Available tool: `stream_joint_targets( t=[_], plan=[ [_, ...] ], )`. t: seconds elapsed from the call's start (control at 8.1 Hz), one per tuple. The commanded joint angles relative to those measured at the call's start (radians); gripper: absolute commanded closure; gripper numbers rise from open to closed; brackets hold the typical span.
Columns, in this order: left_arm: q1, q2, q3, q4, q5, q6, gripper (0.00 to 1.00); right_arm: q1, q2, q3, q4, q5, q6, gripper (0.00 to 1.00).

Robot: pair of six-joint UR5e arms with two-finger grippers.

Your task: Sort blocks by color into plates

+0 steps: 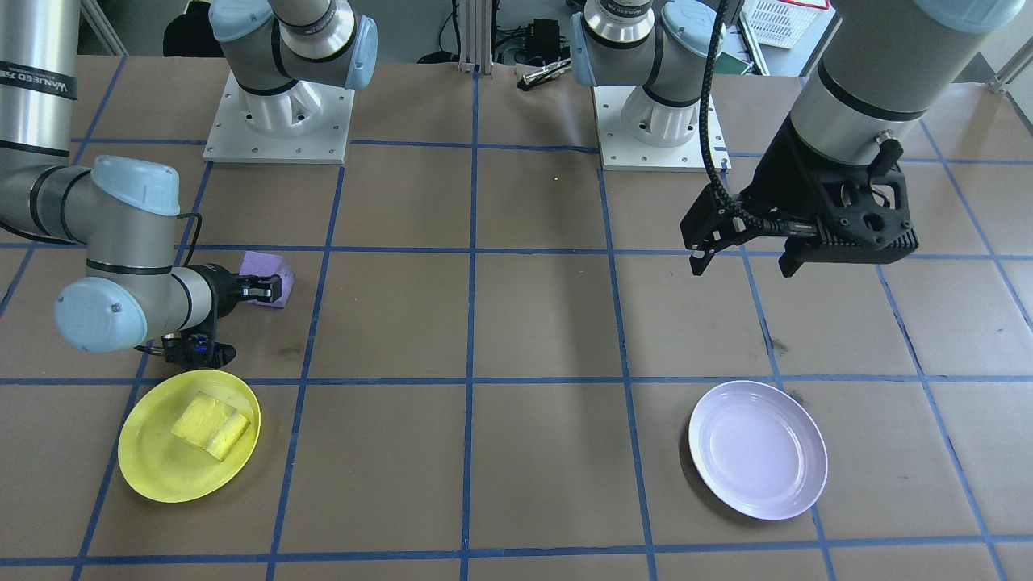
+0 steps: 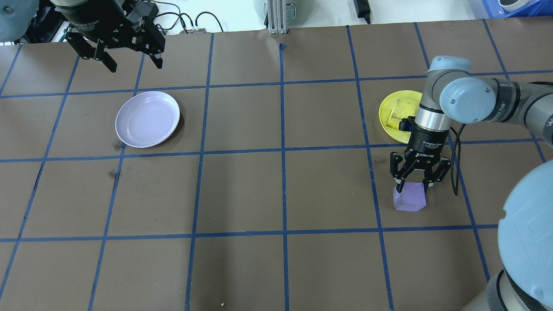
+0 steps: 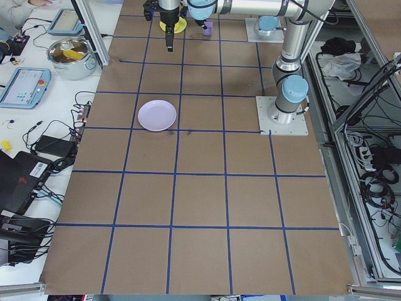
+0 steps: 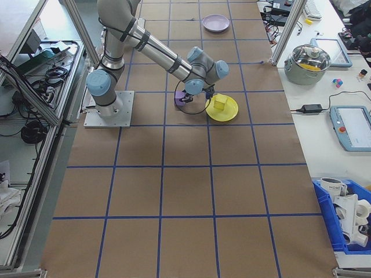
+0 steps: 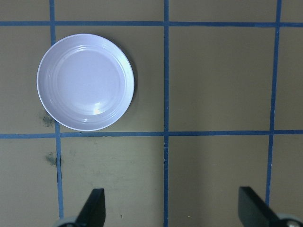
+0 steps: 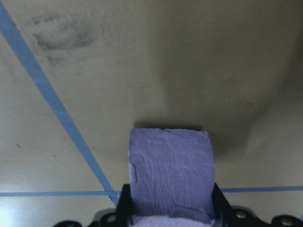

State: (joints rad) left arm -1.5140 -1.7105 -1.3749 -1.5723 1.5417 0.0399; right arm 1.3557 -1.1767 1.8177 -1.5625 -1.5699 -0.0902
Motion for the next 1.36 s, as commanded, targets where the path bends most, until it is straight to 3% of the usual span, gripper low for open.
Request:
stream_joint_targets(
  t=[0.0,0.25,0.49,0.62,0.86,1.23],
  plan=[
    [0.000,0.002,0.000,0.000,0.000,0.000,0.00,0.000,-0.046,-0.064,0.004,0.069,0.024,1.00],
    [0.000,0.000,-0.001,0.000,0.000,0.000,0.00,0.057,-0.080,-0.162,0.082,0.171,0.070,1.00],
    [0.000,0.000,-0.001,0.000,0.000,0.000,0.00,0.193,-0.087,-0.248,0.091,0.227,0.250,1.00],
    [0.000,0.000,-0.001,0.000,0.000,0.000,0.00,0.274,-0.083,-0.265,0.081,0.290,0.350,1.00],
    [0.000,0.000,-0.001,0.000,0.000,0.001,0.00,0.415,-0.049,-0.268,-0.089,0.393,0.560,1.00],
    [0.000,0.000,-0.003,0.000,0.000,0.000,0.00,0.601,0.061,-0.270,-0.319,0.418,0.836,1.00]
  ],
)
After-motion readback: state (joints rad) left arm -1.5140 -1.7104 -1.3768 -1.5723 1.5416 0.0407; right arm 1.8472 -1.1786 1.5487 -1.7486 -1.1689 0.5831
